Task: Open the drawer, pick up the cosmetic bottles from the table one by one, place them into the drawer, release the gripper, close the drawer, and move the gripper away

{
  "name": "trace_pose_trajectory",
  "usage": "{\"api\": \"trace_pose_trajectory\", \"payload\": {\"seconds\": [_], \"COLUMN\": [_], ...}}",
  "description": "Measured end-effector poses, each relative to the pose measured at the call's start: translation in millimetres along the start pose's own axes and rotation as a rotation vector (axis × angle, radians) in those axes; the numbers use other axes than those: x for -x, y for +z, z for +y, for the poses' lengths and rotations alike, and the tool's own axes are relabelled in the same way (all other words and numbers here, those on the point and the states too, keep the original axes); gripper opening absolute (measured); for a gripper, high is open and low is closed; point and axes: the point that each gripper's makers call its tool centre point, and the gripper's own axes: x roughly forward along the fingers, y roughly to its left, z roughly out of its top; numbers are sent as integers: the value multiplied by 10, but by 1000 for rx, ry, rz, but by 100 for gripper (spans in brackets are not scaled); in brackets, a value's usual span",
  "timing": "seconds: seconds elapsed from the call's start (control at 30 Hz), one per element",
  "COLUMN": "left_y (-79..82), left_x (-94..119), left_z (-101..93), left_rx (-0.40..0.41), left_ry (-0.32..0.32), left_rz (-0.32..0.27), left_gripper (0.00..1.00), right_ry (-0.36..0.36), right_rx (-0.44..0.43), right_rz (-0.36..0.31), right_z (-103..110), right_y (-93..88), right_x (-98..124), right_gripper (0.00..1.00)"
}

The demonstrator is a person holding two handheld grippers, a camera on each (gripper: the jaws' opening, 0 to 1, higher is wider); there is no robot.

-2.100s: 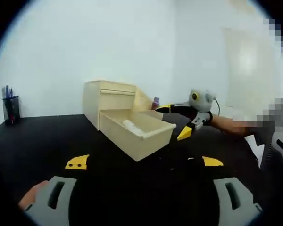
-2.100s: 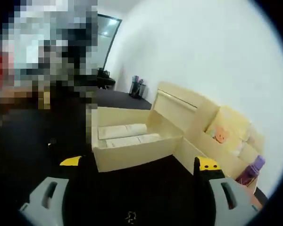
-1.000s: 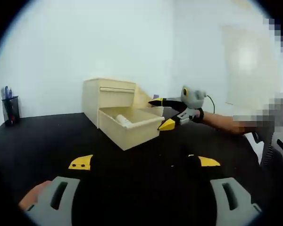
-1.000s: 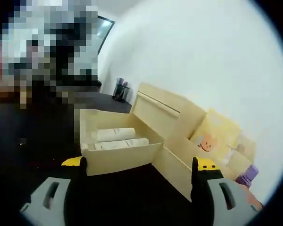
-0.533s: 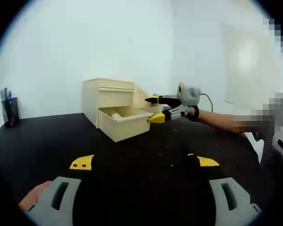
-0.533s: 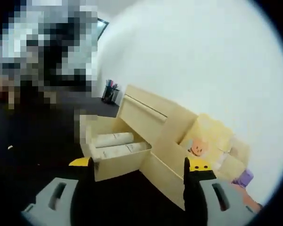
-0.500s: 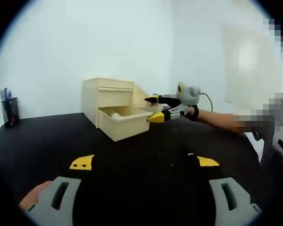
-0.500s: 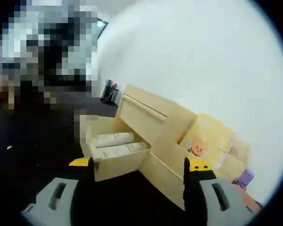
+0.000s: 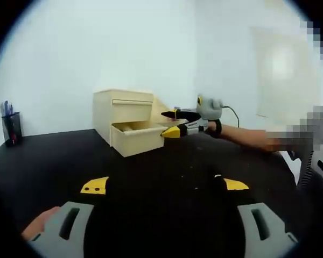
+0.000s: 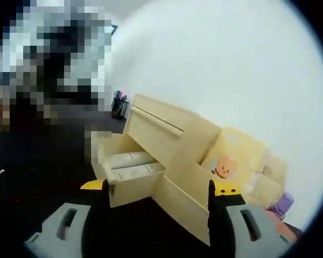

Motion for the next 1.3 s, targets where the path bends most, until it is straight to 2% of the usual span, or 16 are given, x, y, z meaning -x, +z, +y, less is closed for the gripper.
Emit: {"api": "trace_pose_trajectory", "payload": {"seconds": [0.67, 1.3], "left_y": [21, -9], "left_x": [14, 8], "left_z": [6, -22], "left_rx": [-5, -17], "left_ry": [-1, -6], "left_rz": [-6, 7], "left_gripper": [76, 75], "right_ry": [-50, -104], "right_rx": [3, 28], "right_rz": [23, 42], "right_z": [-110, -328], "right_y": [-30, -68], "right_x": [-134, -359], "right_gripper": [67, 66]}}
